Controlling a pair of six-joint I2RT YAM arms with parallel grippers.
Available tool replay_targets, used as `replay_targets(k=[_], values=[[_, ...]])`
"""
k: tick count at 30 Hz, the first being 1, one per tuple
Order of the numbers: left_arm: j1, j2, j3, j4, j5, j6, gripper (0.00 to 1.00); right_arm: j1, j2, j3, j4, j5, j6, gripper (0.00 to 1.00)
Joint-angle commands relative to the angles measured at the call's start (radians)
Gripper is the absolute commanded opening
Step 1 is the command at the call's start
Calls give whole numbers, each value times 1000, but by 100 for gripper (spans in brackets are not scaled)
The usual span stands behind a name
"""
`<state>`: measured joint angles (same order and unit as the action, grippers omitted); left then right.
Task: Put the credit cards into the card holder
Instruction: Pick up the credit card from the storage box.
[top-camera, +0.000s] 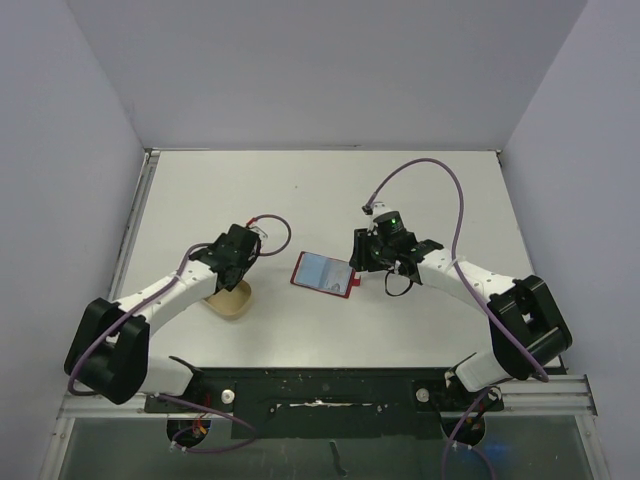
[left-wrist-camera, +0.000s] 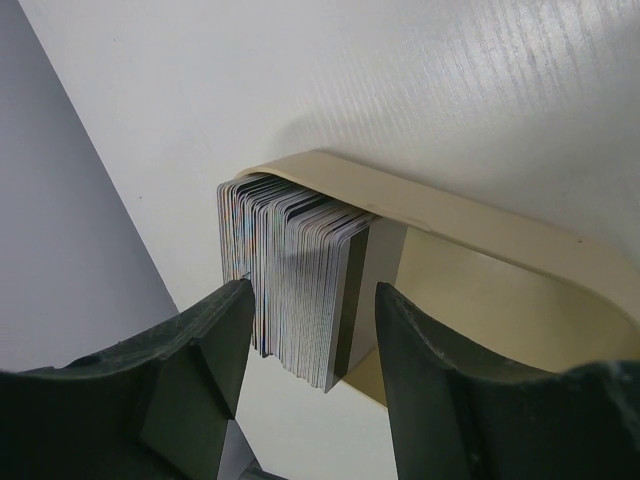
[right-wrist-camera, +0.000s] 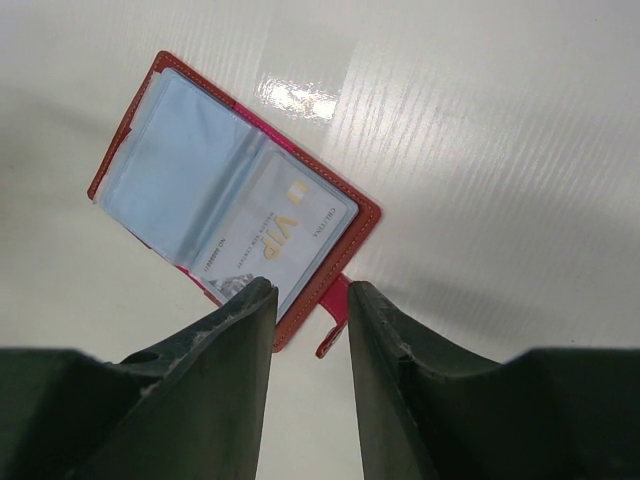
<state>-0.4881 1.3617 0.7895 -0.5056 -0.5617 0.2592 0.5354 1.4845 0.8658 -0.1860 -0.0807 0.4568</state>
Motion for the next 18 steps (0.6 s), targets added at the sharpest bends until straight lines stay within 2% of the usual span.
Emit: replay_targets(k=[1,18], values=[[3,15,0,56,-30,21,49,-9,-41,42,50,-23,5,35],[1,46,13,64,-95,50,43,-23,-44,50,39,-44,-4,35]])
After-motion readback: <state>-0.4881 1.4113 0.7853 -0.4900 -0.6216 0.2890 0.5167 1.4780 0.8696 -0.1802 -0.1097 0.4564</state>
